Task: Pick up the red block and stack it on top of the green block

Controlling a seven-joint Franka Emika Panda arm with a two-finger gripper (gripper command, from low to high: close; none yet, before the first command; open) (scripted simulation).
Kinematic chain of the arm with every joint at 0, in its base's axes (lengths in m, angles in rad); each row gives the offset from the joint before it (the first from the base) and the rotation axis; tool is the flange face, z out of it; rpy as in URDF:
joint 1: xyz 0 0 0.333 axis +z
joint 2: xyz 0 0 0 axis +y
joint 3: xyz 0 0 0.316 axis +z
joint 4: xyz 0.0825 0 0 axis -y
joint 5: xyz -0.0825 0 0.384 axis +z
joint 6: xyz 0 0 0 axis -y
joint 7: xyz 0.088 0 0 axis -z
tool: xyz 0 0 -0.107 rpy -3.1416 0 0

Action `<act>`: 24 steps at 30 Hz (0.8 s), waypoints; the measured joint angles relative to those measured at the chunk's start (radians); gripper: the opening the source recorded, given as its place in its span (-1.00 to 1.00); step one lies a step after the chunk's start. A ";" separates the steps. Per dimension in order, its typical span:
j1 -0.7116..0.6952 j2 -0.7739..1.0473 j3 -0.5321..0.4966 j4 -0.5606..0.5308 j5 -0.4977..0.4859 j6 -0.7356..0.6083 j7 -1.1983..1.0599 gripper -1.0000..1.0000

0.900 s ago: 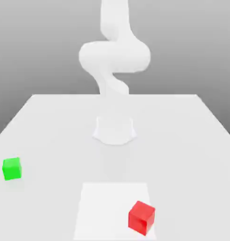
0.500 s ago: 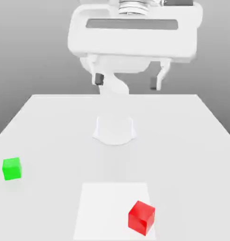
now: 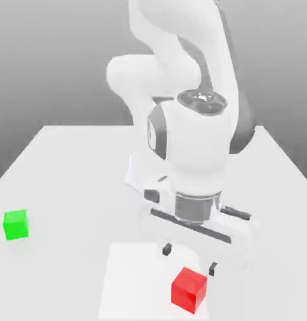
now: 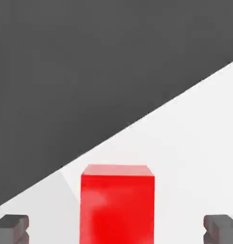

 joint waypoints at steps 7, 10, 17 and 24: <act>0.040 0.100 -0.051 0.015 -0.059 0.081 0.046 -1.00; 0.041 0.102 -0.052 0.016 -0.059 0.083 0.047 -1.00; -0.050 -0.090 -0.035 -0.027 0.065 -0.064 -0.023 -1.00; -0.270 -0.172 -0.236 -0.083 0.107 -0.091 0.034 -1.00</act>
